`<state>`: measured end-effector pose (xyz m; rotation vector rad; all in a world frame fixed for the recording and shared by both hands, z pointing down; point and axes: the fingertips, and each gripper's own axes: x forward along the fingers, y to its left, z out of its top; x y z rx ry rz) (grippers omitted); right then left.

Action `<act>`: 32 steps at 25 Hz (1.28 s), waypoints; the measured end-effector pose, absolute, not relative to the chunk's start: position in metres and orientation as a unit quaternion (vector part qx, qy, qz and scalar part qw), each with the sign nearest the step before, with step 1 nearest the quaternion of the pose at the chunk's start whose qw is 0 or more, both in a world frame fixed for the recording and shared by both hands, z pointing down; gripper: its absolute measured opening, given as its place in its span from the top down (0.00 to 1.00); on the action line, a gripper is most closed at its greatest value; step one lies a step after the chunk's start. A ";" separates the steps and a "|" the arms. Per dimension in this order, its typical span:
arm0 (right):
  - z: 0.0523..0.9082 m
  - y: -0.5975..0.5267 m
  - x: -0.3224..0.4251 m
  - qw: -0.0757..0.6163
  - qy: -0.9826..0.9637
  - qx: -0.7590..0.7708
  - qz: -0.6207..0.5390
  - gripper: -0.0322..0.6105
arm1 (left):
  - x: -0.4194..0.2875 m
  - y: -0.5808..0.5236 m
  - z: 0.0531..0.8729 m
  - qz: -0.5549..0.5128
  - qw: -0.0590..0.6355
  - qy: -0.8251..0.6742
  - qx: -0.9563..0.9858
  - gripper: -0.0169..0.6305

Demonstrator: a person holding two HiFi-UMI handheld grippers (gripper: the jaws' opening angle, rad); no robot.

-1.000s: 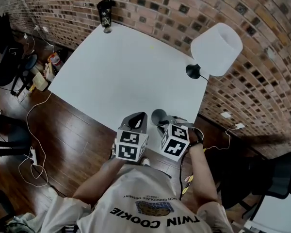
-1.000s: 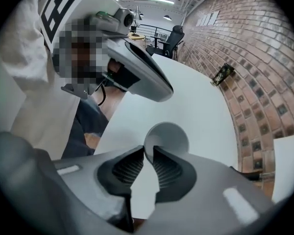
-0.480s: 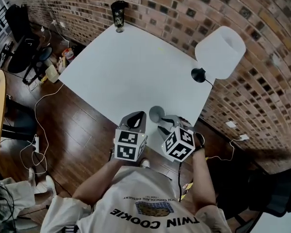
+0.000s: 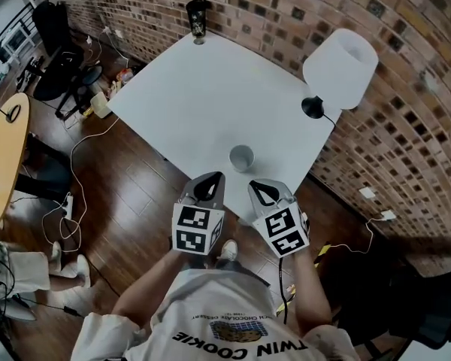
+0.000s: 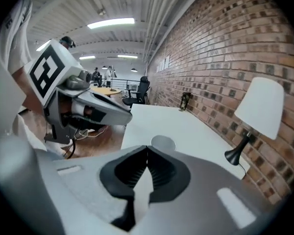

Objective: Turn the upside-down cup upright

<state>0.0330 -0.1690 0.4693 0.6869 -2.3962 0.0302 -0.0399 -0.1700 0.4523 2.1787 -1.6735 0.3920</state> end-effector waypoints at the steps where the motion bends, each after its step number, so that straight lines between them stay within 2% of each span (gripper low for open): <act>1: 0.467 -0.164 0.033 0.306 -0.913 0.269 0.021 0.94 | -0.040 -0.163 0.451 0.138 0.181 -0.594 0.771 0.97; 13: 0.453 -0.066 0.013 0.189 -0.914 0.328 0.144 0.95 | -0.037 -0.059 0.444 0.126 0.185 -0.584 0.780 0.97; 23: 0.452 0.038 0.000 0.141 -0.896 0.366 0.209 0.95 | -0.038 0.044 0.448 0.118 0.191 -0.556 0.800 0.97; 32: 0.450 0.096 0.007 0.145 -0.883 0.398 0.203 0.95 | -0.024 0.099 0.452 0.126 0.200 -0.538 0.809 0.97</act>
